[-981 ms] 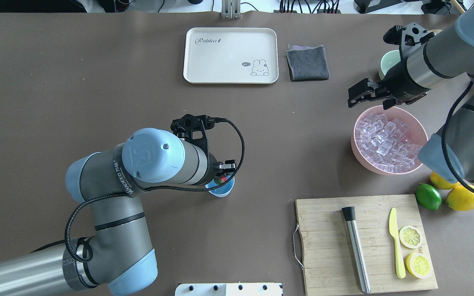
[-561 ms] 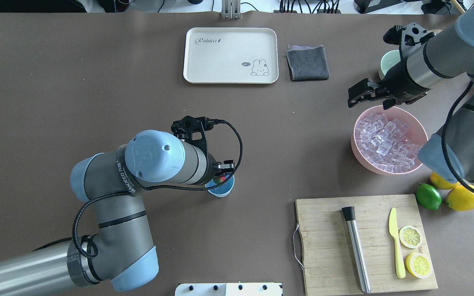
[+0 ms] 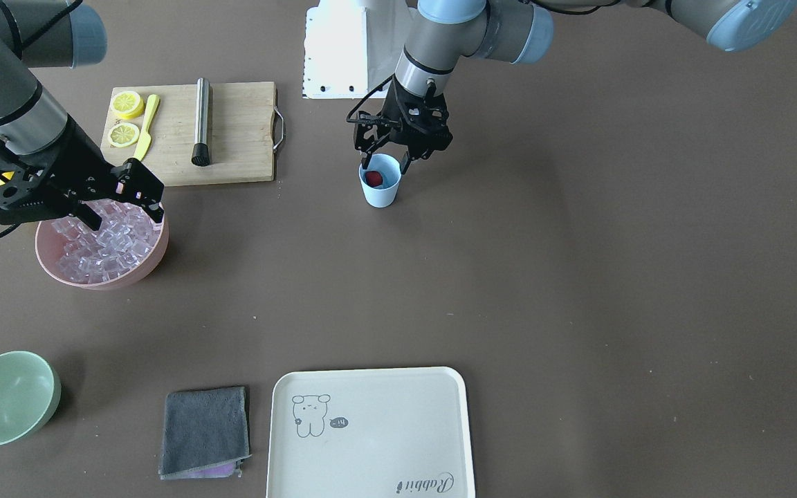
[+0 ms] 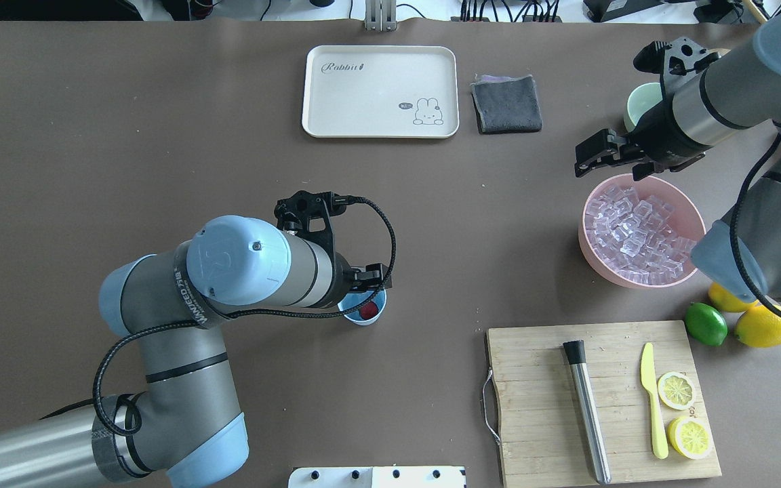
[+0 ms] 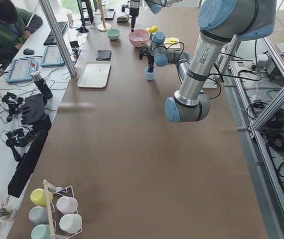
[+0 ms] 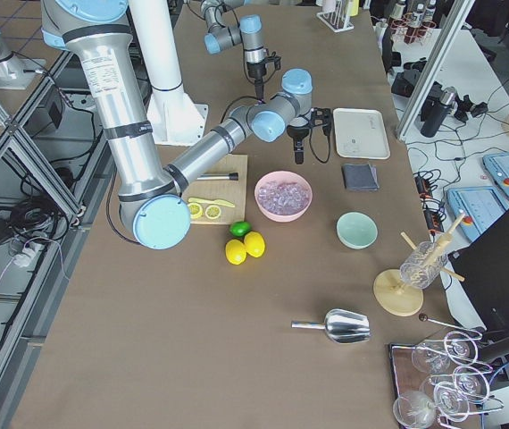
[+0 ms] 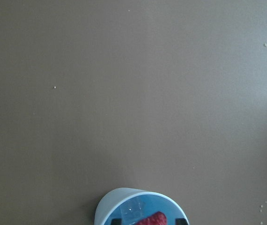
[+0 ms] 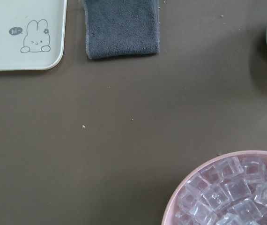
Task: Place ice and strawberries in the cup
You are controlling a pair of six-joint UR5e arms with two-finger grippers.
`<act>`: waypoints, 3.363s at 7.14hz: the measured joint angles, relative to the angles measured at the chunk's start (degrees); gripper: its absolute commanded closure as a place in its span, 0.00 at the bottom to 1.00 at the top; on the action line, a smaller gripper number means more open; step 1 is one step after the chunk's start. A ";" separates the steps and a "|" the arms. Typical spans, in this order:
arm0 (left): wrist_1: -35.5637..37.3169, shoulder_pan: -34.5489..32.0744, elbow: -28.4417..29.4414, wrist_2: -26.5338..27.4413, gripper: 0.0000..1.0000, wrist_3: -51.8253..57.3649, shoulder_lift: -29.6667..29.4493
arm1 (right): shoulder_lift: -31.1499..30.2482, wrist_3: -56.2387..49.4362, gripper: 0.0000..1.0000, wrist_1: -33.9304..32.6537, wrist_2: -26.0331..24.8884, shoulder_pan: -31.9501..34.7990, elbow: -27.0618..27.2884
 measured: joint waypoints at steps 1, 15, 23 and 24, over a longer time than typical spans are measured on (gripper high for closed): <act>0.17 -0.16 -0.85 -0.02 0.02 0.00 0.12 | -0.07 0.00 0.00 0.00 0.01 0.07 0.04; -0.70 -44.79 7.50 -10.07 0.02 44.51 21.50 | -8.48 -50.83 0.00 -9.25 3.69 25.14 -16.53; -1.05 -65.01 10.24 -33.13 0.02 68.03 38.08 | -15.25 -51.45 0.00 -9.11 11.05 34.81 -16.38; -0.85 -66.34 10.13 -33.59 0.02 68.42 38.81 | -15.64 -51.46 0.00 -9.08 11.46 35.37 -16.29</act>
